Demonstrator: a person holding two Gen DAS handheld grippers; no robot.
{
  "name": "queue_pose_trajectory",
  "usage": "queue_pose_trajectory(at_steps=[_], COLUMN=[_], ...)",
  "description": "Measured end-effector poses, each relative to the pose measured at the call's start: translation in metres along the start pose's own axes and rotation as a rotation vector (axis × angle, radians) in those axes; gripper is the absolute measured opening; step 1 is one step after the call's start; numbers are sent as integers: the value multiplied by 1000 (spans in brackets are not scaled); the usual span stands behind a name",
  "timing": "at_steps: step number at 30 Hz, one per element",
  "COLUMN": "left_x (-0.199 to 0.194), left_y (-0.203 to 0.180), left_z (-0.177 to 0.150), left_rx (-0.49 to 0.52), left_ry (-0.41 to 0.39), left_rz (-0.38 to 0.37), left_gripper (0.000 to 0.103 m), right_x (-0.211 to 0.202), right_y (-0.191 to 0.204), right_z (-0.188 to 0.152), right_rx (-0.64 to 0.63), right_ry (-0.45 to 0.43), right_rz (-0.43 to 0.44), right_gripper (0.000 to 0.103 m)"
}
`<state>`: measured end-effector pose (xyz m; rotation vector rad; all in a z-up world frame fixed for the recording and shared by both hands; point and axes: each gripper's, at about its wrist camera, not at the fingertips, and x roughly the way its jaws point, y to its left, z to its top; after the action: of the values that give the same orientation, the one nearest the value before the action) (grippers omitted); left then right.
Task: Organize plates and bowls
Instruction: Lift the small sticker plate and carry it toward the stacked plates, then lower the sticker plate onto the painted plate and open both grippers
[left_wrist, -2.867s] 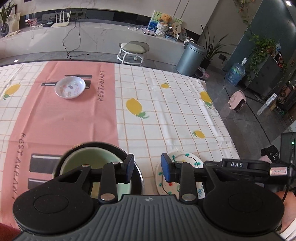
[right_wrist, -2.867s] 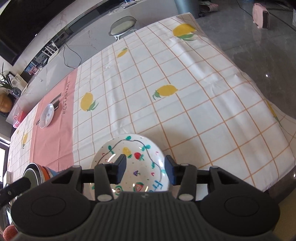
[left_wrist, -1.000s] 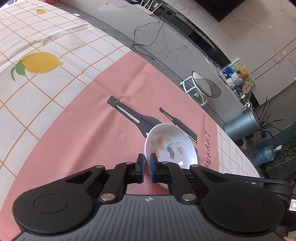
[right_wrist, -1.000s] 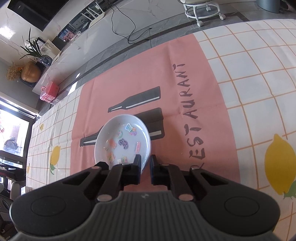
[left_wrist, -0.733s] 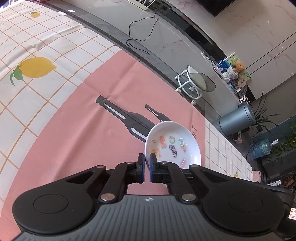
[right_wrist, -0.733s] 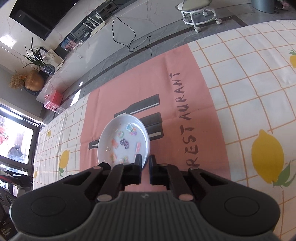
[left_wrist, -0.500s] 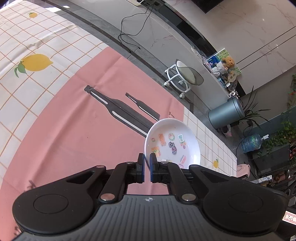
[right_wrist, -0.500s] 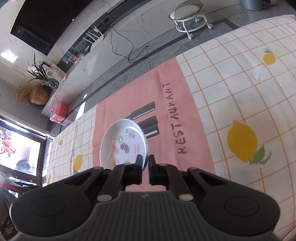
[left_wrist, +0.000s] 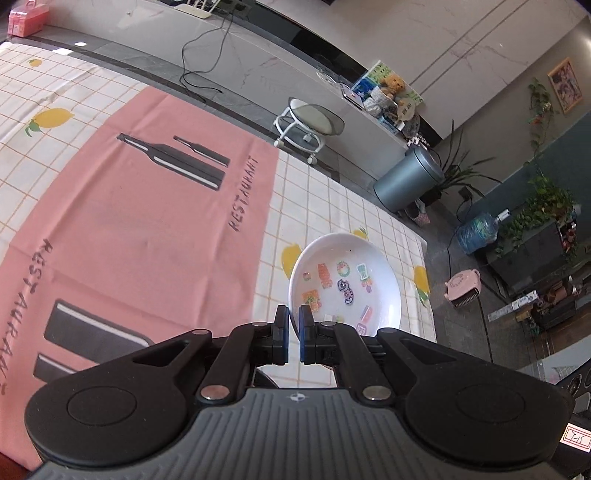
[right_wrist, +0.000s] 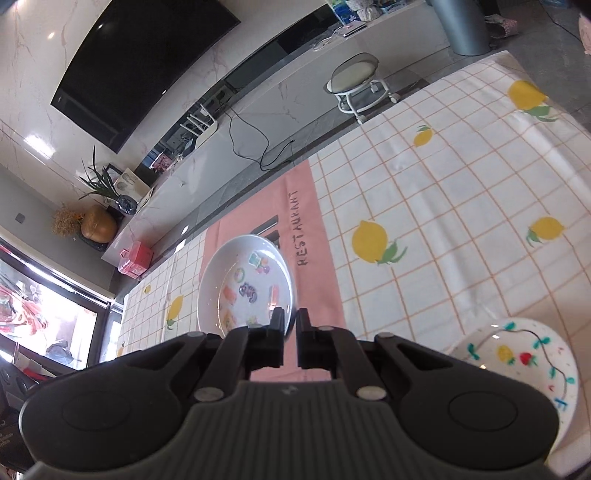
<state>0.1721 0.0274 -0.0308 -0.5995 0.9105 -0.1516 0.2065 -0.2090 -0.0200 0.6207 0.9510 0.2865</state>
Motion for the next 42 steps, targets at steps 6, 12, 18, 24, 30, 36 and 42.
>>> queue_pose_trajectory(at_steps=[6,12,18,24,30,36,42], left_x=[9,31,54,75,89,94,98], left_y=[-42,-65,-69,-60,-57,-57,-61], left_z=[-45,-80,-105,-118,-121,-122,-124], left_rx=[86,110,121,106,110,109,145], left_ry=[56,137,186,242,271,296,297], left_rz=[-6,-4,48,120,161,177,179], left_gripper=[6,6,6,6,7,7,8], right_x=[-55,-89,-84,-66,-42,-33,-31], right_y=[-55,-102,-129,-150,-148,-142,-145], right_z=[-21,-33,-36,-36,-31,-31,-30], right_rx=[95,157,140,176,140,88,104], right_ry=[-37,-48,5,76,163,191,211], right_rz=[-23,-54,-132,-161,-241,-285,-308], right_gripper=[3,3,3,3,3,4,7])
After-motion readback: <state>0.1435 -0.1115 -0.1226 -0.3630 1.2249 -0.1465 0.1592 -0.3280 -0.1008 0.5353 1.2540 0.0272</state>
